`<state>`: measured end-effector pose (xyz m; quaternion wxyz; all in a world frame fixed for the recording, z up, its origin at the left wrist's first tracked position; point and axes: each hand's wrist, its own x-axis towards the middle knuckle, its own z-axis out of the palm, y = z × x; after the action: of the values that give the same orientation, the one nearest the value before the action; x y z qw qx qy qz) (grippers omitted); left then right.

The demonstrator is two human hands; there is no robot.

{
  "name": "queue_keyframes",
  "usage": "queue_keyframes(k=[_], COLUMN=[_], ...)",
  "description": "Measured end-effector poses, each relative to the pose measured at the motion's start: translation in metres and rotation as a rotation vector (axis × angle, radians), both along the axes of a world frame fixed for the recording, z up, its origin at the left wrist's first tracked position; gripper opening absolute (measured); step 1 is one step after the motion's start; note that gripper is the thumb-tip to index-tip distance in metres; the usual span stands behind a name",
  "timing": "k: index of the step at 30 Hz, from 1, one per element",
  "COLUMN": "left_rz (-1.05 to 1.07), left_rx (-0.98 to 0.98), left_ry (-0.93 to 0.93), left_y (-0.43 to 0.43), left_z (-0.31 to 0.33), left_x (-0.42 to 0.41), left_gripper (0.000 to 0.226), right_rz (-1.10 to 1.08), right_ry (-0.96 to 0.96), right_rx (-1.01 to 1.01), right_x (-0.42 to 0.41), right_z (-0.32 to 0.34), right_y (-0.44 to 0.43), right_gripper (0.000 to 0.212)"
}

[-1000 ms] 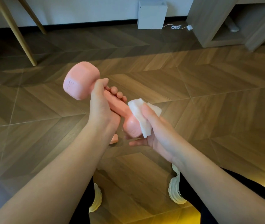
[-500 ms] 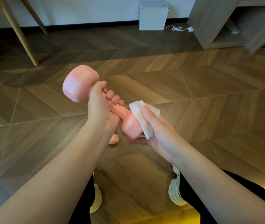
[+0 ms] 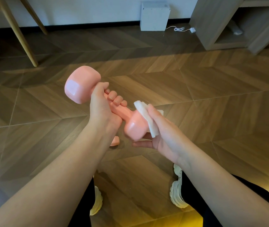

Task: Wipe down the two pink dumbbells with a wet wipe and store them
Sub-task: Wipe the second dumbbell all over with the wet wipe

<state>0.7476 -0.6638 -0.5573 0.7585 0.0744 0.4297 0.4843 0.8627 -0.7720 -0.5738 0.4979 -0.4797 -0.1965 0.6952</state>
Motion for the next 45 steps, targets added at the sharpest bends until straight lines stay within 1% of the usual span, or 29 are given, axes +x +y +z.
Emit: queue_keyframes(k=[3,6,8,10,13,16,20,22,26,28,30,32,34,37,40,43,45], left_rz=[0.017,0.02,0.008,-0.004,-0.015,-0.027,-0.027,-0.022,-0.022,-0.012,0.0,0.003,-0.002,-0.008,-0.018,-0.019,-0.021], left_rx=[-0.021,0.003,0.034,0.049,0.047,0.022,-0.065,-0.083,-0.045,-0.036,-0.024,-0.013,-0.004,0.016,0.023,0.026,0.022], left_ry=[-0.031,-0.038,-0.039,-0.032,0.019,0.077,0.083,0.076,0.054,0.021,0.002,-0.005,-0.006,0.003,0.022,0.028,0.022], left_y=[0.001,-0.001,-0.003,-0.003,-0.002,-0.003,-0.004,-0.001,0.001,0.001,0.001,0.0,-0.002,-0.003,-0.004,-0.004,-0.004], left_z=[-0.001,-0.001,-0.001,-0.001,-0.001,-0.002,-0.005,-0.005,-0.004,-0.003,-0.002,0.0,0.0,0.001,0.0,-0.001,-0.001], left_x=[-0.002,-0.002,-0.002,-0.001,0.001,0.003,0.005,0.003,0.002,0.002,0.001,0.0,-0.001,0.0,0.002,0.004,0.005], left_gripper=[0.033,0.034,0.033,0.033,0.029,0.028,0.027,0.026,0.024,0.025,0.027,0.029,0.031,0.032,0.031,0.03,0.03], right_rz=[0.009,0.076,0.094,0.063,-0.031,-0.025,-0.016,-0.004,-0.016,-0.021,-0.006,0.09,0.187,0.17,0.131,0.075,0.091], right_ry=[0.089,0.086,0.077,0.095,0.147,0.042,-0.254,-0.305,-0.233,-0.225,-0.143,-0.032,0.016,0.072,0.029,-0.081,-0.088], right_rx=[0.039,0.084,0.052,-0.009,-0.029,0.038,0.003,0.034,0.055,0.053,0.052,0.005,-0.035,-0.012,0.011,-0.02,-0.042], right_x=[0.004,0.003,-0.001,-0.003,-0.003,-0.004,-0.007,-0.008,-0.01,-0.01,-0.008,-0.004,0.0,0.002,0.001,-0.005,-0.006], right_z=[-0.003,-0.004,-0.002,-0.002,-0.001,-0.007,-0.011,-0.01,-0.007,-0.006,-0.004,0.001,0.003,0.003,0.002,0.001,0.002], right_y=[-0.004,-0.007,-0.005,-0.002,0.0,-0.003,-0.003,-0.003,-0.002,-0.002,-0.002,-0.002,-0.004,-0.005,-0.006,-0.004,-0.001], right_gripper=[0.053,0.051,0.059,0.064,0.06,0.056,0.079,0.077,0.052,0.053,0.055,0.063,0.072,0.067,0.061,0.064,0.068])
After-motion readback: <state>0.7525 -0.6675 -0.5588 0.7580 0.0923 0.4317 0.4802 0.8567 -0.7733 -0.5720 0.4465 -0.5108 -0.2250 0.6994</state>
